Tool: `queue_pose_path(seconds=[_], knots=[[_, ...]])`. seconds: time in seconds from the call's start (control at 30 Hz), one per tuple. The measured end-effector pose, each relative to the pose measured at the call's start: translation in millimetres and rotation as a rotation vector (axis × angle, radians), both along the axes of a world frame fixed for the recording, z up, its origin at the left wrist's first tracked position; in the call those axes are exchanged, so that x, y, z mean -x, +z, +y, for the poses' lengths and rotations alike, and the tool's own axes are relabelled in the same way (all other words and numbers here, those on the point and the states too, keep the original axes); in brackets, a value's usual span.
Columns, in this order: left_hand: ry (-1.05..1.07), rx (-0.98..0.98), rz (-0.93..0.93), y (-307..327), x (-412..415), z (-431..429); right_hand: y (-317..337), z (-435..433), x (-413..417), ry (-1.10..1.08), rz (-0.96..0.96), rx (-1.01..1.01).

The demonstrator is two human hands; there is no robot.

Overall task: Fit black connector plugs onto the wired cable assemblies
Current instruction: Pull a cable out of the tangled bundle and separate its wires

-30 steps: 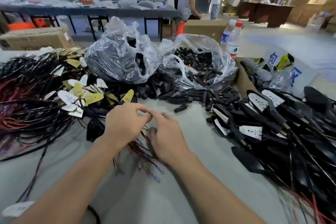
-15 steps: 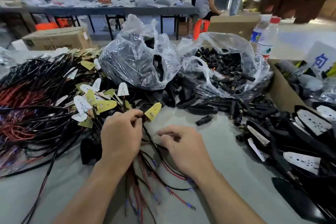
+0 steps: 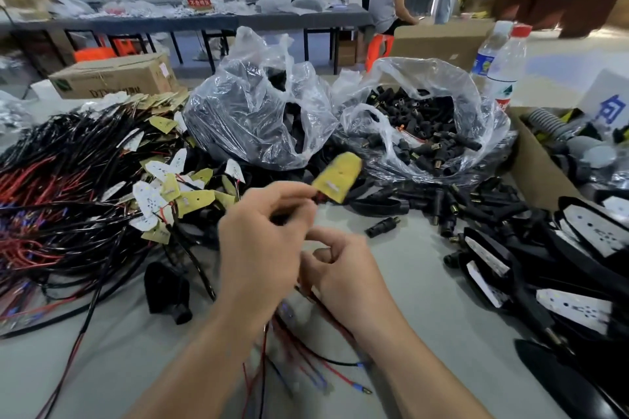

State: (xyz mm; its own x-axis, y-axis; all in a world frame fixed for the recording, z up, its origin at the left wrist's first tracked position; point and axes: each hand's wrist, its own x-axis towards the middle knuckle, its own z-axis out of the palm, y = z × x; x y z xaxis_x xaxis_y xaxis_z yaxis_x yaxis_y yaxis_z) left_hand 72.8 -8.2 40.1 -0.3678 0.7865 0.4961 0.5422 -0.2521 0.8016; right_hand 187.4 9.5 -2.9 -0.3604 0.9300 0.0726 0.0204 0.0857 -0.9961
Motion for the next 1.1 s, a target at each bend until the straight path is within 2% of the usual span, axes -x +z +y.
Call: queue_pose_path(seconds=[0.13,0.3,0.43,0.53,0.6,0.7,0.8,0.97,1.1], knots=[[-0.173,0.089,0.098,1,-23,5,0,5,-7,-0.119,0.139,-0.049],[-0.349,0.315,-0.042,-20,-12,13,11,25,-33,-0.386,0.307,0.008],[-0.326,0.418,0.050,-39,-3,11,15,37,-49,-0.535,0.356,-0.001],[-0.479,0.500,-0.053,-43,-2,9,18,45,-60,-0.639,0.477,0.030],[-0.499,0.510,-0.131,-45,-8,9,19,49,-66,-0.664,0.527,0.051],[-0.379,0.449,-0.233,-48,-15,12,18,44,-63,-0.505,0.344,-0.002],[-0.329,0.440,-0.136,-46,-12,10,18,32,-52,-0.331,0.125,-0.073],[-0.199,0.359,0.007,-24,4,17,23,31,-63,-0.342,0.077,-0.165],[-0.230,0.341,0.117,-8,-9,48,20,33,-63,-0.374,-0.030,-0.220]])
